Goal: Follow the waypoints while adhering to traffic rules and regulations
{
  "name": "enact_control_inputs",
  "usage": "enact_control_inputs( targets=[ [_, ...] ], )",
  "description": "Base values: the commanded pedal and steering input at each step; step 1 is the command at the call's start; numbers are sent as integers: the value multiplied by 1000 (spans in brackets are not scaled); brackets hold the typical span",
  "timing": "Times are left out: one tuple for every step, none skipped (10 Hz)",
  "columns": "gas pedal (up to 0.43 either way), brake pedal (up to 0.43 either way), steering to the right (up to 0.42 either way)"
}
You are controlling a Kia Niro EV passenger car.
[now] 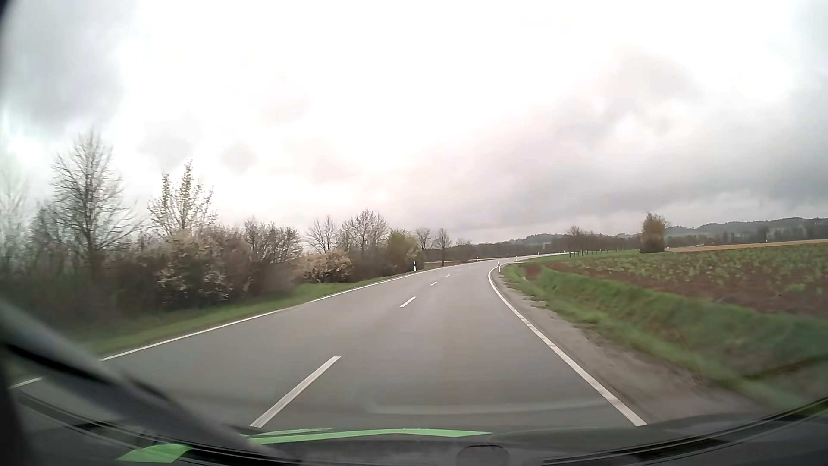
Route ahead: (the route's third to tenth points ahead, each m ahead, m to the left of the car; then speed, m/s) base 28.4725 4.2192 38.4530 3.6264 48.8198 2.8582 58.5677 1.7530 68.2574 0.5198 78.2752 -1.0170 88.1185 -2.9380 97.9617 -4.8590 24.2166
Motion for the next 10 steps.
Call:
enact_control_inputs(
  targets=[
    [177, 0, 7],
    [177, 0, 8],
    [177, 0, 8],
    [177, 0, 9],
    [177, 0, 11],
    [189, 0, 12],
    [189, 0, 12],
    [189, 0, 12],
    [189, 0, 12],
    [189, 0, 12]
  ],
)
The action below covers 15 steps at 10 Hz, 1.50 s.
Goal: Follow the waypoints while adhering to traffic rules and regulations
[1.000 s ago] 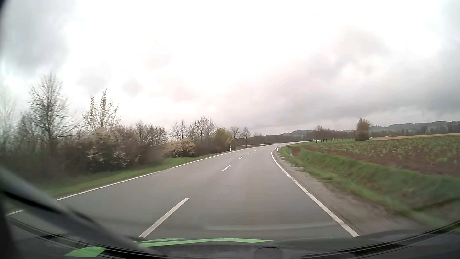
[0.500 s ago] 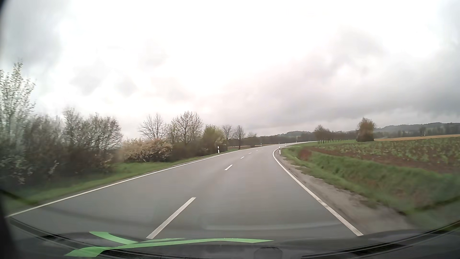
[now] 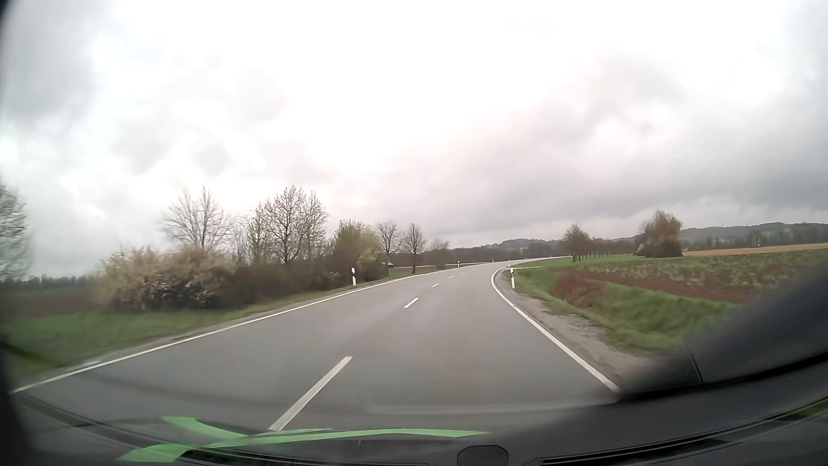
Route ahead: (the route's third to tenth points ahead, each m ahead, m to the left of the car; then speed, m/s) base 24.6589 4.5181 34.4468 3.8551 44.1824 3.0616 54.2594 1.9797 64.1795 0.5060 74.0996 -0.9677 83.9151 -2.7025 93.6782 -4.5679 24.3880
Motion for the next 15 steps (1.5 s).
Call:
enact_control_inputs(
  targets=[
    [189, 0, 12],
    [189, 0, 12],
    [189, 0, 13],
    [189, 0, 12],
    [177, 0, 12],
    [177, 0, 13],
    [177, 0, 12],
    [177, 0, 13],
    [189, 0, 13],
    [189, 0, 13],
    [189, 0, 12],
    [189, 0, 12],
    [189, 0, 12],
    [189, 0, 12],
    [177, 0, 12]
  ],
)
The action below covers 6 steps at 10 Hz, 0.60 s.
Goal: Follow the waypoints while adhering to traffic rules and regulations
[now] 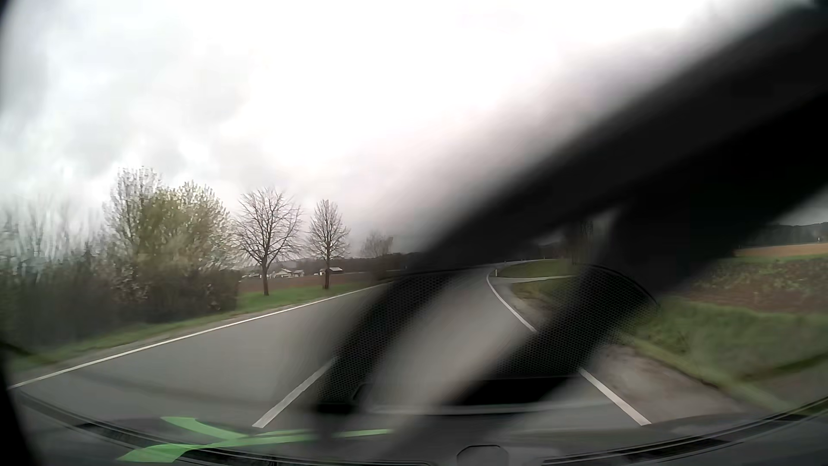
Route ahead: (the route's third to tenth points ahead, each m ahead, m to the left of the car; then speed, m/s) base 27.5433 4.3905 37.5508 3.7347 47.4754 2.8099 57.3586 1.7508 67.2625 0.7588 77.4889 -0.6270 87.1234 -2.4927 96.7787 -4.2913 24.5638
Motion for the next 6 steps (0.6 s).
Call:
enact_control_inputs(
  targets=[
    [177, 0, 12],
    [169, 0, 12],
    [169, 0, 11],
    [177, 0, 11],
    [177, 0, 10],
    [177, 0, 10]
  ],
)
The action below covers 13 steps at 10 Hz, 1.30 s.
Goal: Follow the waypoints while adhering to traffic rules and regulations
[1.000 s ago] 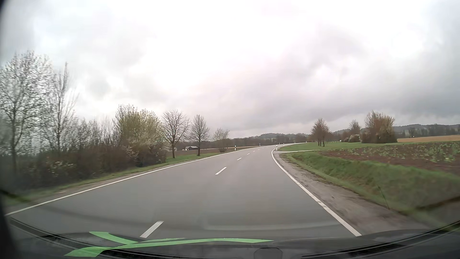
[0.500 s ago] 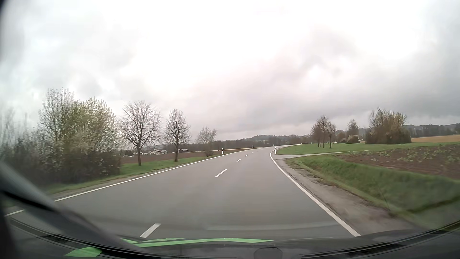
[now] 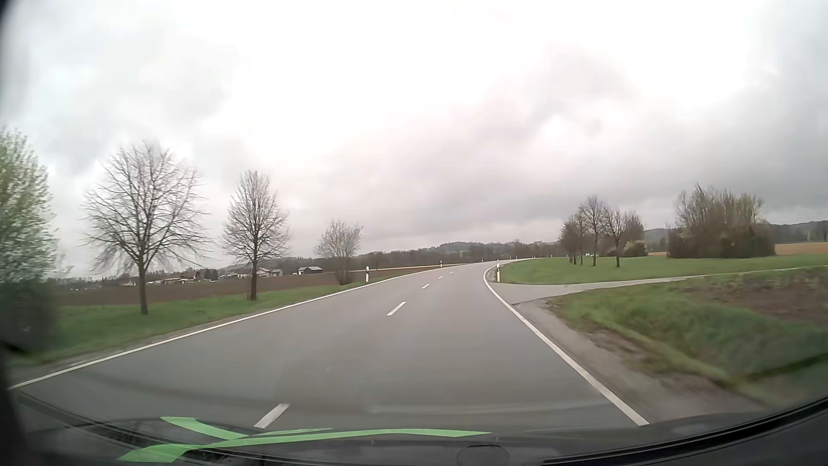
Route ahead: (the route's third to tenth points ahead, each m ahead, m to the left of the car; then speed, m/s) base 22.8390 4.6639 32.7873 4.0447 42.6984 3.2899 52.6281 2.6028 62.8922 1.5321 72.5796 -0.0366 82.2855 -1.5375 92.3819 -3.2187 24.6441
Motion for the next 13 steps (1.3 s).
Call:
enact_control_inputs(
  targets=[
    [177, 0, 10],
    [177, 0, 10],
    [177, 0, 10],
    [177, 0, 8],
    [177, 0, 8],
    [177, 0, 8],
    [177, 0, 7],
    [177, 0, 7],
    [169, 0, 7],
    [169, 0, 7],
    [150, 0, 7],
    [138, 0, 6],
    [138, 0, 6]
  ],
)
